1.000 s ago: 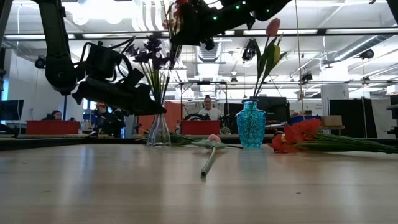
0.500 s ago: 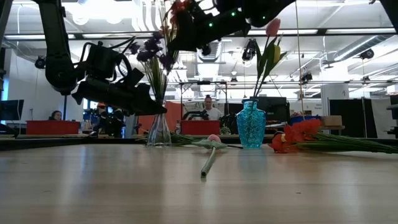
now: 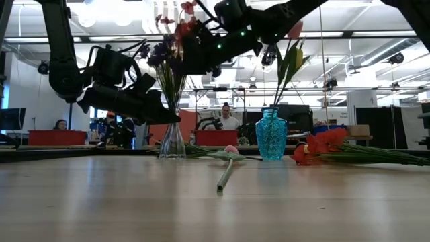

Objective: Sort flowers into vase by color
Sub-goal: Put the bottom red flowers into the transparent vase

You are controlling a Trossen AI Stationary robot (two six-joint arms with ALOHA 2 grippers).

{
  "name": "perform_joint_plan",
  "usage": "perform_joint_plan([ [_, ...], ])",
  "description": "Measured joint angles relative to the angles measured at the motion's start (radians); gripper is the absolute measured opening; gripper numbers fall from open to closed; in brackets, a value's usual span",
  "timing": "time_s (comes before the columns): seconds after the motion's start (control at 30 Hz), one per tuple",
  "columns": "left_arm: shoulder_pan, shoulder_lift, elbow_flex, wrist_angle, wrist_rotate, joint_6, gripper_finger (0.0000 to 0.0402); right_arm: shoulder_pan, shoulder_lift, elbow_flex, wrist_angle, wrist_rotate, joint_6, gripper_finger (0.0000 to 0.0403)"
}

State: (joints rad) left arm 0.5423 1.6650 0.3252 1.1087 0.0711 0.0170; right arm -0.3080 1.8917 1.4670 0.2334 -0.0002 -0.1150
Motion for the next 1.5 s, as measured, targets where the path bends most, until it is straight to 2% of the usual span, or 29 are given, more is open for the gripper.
perform_joint_plan([
  [0.3, 0.0, 0.0, 0.0, -0.001, -0.005, 0.0, 0.011, 0.0, 0.051, 0.003, 0.05, 0.0, 0.002, 0.0017],
  [0.6, 0.0, 0.0, 0.0, -0.001, -0.007, 0.0, 0.011, 0.0, 0.031, 0.0, 0.028, 0.0, -0.001, 0.0024],
  [0.93, 0.0, 0.0, 0.0, -0.003, -0.009, 0.0, 0.011, 0.002, -0.034, -0.002, -0.041, 0.0, 0.006, 0.0132],
  [1.13, 0.0, 0.0, 0.0, -0.003, -0.009, 0.0, 0.011, 0.003, -0.071, -0.002, -0.068, 0.0, -0.007, 0.0164],
  [1.27, 0.0, 0.0, 0.0, -0.003, -0.009, 0.0, 0.011, 0.002, -0.075, -0.002, -0.077, 0.0, 0.0, 0.0143],
  [1.43, 0.0, 0.0, 0.0, -0.005, -0.009, 0.0, 0.011, 0.003, -0.071, -0.002, -0.081, 0.0, 0.0, 0.0044],
  [1.5, 0.0, 0.0, 0.0, -0.005, -0.009, 0.0, 0.011, 0.003, -0.067, -0.002, -0.078, 0.0, -0.004, 0.0023],
])
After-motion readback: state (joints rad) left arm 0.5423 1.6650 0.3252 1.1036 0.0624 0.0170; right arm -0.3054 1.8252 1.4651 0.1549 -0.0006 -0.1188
